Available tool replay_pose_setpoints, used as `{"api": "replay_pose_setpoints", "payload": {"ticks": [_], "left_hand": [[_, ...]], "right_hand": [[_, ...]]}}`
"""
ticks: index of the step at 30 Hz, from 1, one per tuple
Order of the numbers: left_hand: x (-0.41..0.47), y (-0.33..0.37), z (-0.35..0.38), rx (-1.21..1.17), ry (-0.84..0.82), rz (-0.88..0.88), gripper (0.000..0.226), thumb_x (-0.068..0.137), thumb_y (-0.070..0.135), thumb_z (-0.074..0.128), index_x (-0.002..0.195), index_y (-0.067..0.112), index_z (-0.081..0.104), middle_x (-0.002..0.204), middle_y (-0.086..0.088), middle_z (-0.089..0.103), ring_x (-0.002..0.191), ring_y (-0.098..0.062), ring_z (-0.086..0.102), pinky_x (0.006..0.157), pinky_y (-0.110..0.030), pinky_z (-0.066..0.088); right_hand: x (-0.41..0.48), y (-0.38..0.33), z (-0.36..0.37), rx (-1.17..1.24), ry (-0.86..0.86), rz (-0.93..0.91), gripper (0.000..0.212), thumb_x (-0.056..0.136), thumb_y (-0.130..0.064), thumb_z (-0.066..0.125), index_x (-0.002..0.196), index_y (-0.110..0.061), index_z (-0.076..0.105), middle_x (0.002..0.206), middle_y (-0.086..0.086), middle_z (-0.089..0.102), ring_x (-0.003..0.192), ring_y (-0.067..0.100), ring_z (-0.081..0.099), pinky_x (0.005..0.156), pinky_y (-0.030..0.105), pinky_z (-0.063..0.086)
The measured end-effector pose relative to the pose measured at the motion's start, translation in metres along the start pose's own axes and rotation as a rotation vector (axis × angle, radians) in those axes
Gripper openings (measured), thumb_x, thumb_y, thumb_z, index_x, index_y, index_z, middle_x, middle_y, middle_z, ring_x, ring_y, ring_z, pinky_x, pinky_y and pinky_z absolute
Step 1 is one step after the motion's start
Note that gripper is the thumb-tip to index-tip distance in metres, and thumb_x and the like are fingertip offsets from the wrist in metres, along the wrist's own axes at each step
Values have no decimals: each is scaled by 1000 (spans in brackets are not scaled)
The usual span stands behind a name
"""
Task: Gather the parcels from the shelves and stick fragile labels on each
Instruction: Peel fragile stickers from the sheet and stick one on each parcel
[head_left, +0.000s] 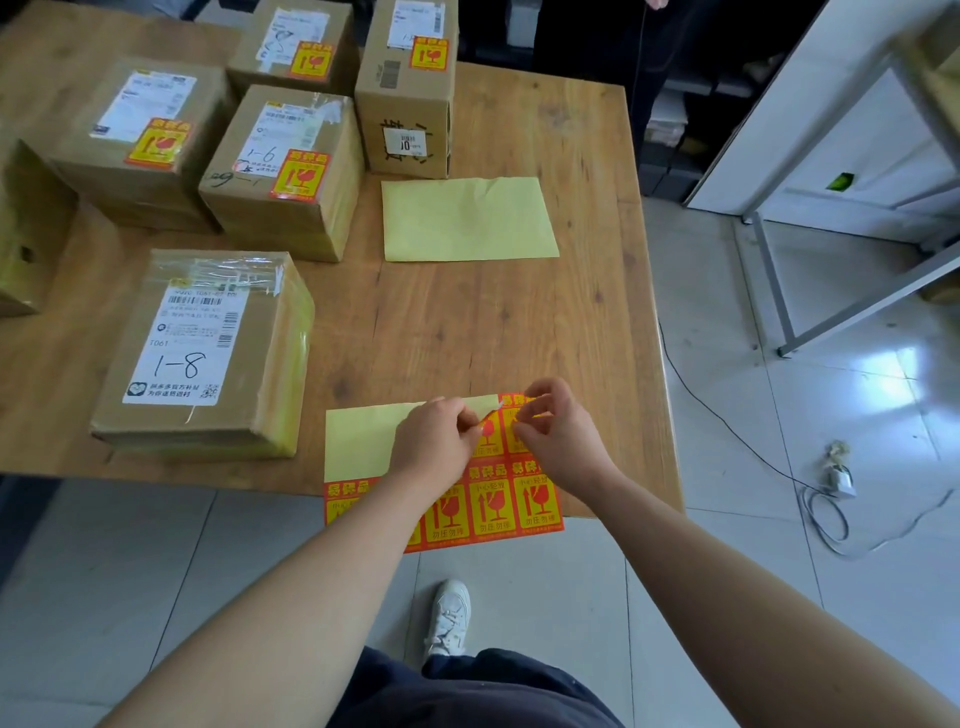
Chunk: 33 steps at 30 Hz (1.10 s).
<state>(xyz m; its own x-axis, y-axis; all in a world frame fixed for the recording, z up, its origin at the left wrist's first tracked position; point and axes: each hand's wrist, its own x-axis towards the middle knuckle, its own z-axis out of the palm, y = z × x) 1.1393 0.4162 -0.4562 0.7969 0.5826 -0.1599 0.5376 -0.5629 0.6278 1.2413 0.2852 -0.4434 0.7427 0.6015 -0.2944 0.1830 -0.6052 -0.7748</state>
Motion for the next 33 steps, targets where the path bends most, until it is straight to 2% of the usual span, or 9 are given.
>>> {"api": "replay_pose_setpoints", "payload": {"ticks": [4,11,15,18,21,23,26,29,33], "left_hand": [[-3,-6,-7,-140,-59,-14,5,85,28,68,83,25,64,78,13,63,69,-2,58,56,-14,41],[-8,-13,-21,-304,-70,-61,6,86,31,67,84,28,62,81,15,61,75,-2,57,58,-12,37],[-9,-16,-39,-442,28,-118,3,89,29,63,87,27,61,84,10,64,78,-6,59,61,-14,38],[-12,-15,-51,-477,57,-103,2,89,29,63,88,28,62,85,12,65,80,-4,61,64,-14,41],[-19,-18,-63,-520,84,-129,6,89,32,63,93,28,64,87,11,67,82,-5,63,68,-19,48],[-24,-24,-72,-557,106,-157,2,88,32,63,90,30,63,84,12,69,78,-4,66,67,-22,51],[-31,-38,-88,-585,151,-182,2,88,30,64,88,27,64,82,8,70,77,-7,67,71,-32,56],[-38,-50,-105,-626,164,-206,2,88,25,64,87,24,65,82,4,71,78,-15,67,75,-39,57],[-48,-68,-129,-692,155,-224,3,89,18,64,88,21,65,83,-2,71,74,-15,67,70,-32,56]], "right_hand": [[1,7,-2,-291,-108,-33,24,88,-22,66,112,-20,64,116,-4,51,96,10,56,70,15,46],[4,2,2,-350,-131,-4,30,89,-25,66,118,-19,61,125,-3,41,103,14,54,73,22,53],[5,-2,3,-367,-150,21,32,90,-25,64,121,-21,59,123,-4,41,100,13,53,61,17,51],[4,-13,5,-287,-113,-1,26,96,-21,54,121,-20,59,116,-5,53,87,13,58,56,17,52],[-2,-36,13,-92,-48,-60,21,97,-24,48,111,-21,64,98,-6,66,76,9,61,56,22,52],[-6,-55,19,23,-35,-59,21,97,-28,47,101,-20,66,88,-6,68,77,10,62,64,29,52],[-11,-81,31,120,-37,-70,26,96,-34,49,93,-17,69,79,-6,68,72,6,62,67,28,52],[-16,-101,46,147,-58,-80,24,93,-39,56,88,-20,70,73,-8,68,65,2,60,63,25,52],[-23,-127,68,140,-51,-94,22,89,-36,62,74,-22,67,62,-10,65,54,-3,55,53,18,47]]}}
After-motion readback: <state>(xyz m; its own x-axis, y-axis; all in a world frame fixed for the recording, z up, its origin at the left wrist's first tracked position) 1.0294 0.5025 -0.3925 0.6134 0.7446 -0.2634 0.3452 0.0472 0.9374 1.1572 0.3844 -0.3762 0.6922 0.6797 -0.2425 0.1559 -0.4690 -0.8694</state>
